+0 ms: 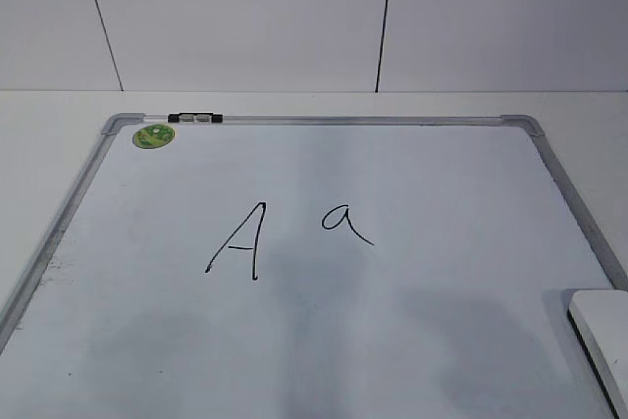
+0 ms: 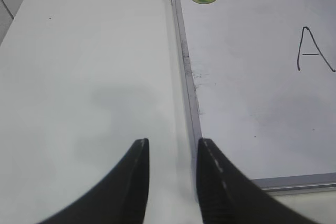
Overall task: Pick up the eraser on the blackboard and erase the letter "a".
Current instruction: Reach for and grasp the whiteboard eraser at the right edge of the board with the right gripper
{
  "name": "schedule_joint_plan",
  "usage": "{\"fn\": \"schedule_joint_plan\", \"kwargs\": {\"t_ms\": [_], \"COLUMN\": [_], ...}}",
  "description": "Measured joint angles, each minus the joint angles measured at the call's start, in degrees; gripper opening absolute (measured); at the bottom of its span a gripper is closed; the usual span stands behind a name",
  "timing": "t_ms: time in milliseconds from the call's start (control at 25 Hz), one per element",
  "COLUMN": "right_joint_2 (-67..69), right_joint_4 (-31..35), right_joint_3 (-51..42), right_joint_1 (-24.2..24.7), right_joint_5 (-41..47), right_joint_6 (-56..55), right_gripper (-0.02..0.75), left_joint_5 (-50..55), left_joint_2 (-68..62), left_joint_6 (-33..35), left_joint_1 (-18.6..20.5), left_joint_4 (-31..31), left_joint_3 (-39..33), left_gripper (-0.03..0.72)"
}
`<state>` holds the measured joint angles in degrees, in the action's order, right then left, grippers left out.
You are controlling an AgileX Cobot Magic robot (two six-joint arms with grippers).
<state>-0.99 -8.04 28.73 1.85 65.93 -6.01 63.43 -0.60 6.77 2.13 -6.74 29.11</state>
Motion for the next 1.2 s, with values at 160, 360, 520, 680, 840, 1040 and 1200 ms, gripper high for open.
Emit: {"fn": "schedule_joint_plan", "kwargs": {"t_ms": [160, 360, 520, 680, 840, 1040, 1200], "right_joint_2": [0.0, 0.0, 0.0, 0.0, 0.0, 0.0, 0.0], "right_joint_4": [0.0, 0.0, 0.0, 0.0, 0.0, 0.0, 0.0], "right_joint_3": [0.0, 0.0, 0.0, 0.0, 0.0, 0.0, 0.0], "right_joint_1": [0.0, 0.0, 0.0, 0.0, 0.0, 0.0, 0.0], "right_joint_5": [0.0, 0.0, 0.0, 0.0, 0.0, 0.0, 0.0], "right_joint_6": [0.0, 0.0, 0.0, 0.0, 0.0, 0.0, 0.0], "right_gripper": [0.524, 0.524, 0.524, 0.524, 0.524, 0.524, 0.524], "left_joint_5": [0.0, 0.0, 0.0, 0.0, 0.0, 0.0, 0.0], "left_joint_2": [0.0, 0.0, 0.0, 0.0, 0.0, 0.0, 0.0], "left_joint_6": [0.0, 0.0, 0.0, 0.0, 0.0, 0.0, 0.0], "left_joint_1": [0.0, 0.0, 0.0, 0.0, 0.0, 0.0, 0.0], "left_joint_4": [0.0, 0.0, 0.0, 0.0, 0.0, 0.0, 0.0], "left_joint_3": [0.0, 0.0, 0.0, 0.0, 0.0, 0.0, 0.0], "left_gripper": [0.235, 0.235, 0.235, 0.235, 0.235, 0.235, 0.235]}}
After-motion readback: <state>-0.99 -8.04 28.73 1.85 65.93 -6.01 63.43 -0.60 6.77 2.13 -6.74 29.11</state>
